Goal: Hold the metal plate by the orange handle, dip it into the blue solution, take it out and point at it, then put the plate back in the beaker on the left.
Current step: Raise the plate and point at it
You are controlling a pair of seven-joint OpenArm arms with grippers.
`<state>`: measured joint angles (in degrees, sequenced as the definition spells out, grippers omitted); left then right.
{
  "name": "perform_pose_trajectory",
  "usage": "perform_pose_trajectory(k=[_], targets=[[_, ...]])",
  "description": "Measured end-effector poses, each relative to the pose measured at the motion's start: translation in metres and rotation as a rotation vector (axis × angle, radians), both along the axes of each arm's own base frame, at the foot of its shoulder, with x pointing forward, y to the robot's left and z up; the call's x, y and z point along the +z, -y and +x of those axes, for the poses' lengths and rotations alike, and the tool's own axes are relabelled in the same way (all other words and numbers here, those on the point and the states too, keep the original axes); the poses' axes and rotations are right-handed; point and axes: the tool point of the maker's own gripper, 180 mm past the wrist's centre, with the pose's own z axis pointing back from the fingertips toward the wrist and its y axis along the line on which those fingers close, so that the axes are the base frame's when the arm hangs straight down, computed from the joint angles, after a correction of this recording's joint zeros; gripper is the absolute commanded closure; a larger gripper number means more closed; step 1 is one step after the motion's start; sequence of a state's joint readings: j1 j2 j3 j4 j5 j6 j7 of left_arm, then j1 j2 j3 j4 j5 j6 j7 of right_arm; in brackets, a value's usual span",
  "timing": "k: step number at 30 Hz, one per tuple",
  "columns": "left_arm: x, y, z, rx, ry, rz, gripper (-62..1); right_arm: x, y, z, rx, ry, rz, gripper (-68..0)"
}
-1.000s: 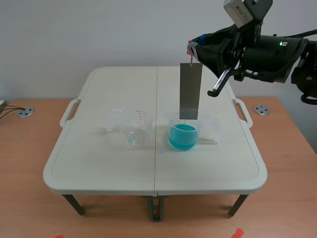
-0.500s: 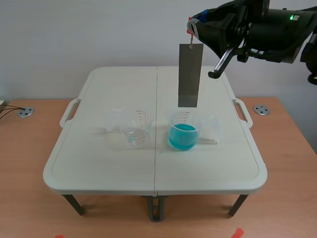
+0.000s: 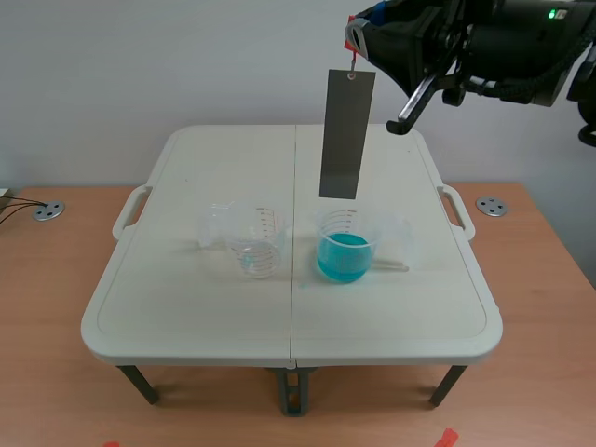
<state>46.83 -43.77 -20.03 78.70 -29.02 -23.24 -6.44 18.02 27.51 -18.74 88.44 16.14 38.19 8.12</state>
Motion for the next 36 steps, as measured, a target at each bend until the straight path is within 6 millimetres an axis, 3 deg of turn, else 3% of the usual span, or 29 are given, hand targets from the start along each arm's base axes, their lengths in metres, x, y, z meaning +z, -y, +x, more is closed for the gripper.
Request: perform_pose_trajectory(k=[11, 14, 26, 36], targets=[[0.051, 0.03, 0.073, -0.155, 0.164, -0.066, -1.6, 0.014, 0.013, 0.005, -0.037, 0.023, 0.034, -1.3], [0.055, 0.045, 0.093, -0.199, 0.175, -0.056, -1.6, 0.013, 0.013, 0.006, -0.04, 0.02, 0.029, -1.3], [0.051, 0.165, 0.145, -0.484, 0.203, -0.039, -1.6, 0.013, 0.013, 0.006, -0.04, 0.02, 0.029, -1.3], [0.039, 0.252, 0.168, -0.588, 0.228, -0.072, -1.6, 0.013, 0.013, 0.006, -0.04, 0.02, 0.029, -1.3]])
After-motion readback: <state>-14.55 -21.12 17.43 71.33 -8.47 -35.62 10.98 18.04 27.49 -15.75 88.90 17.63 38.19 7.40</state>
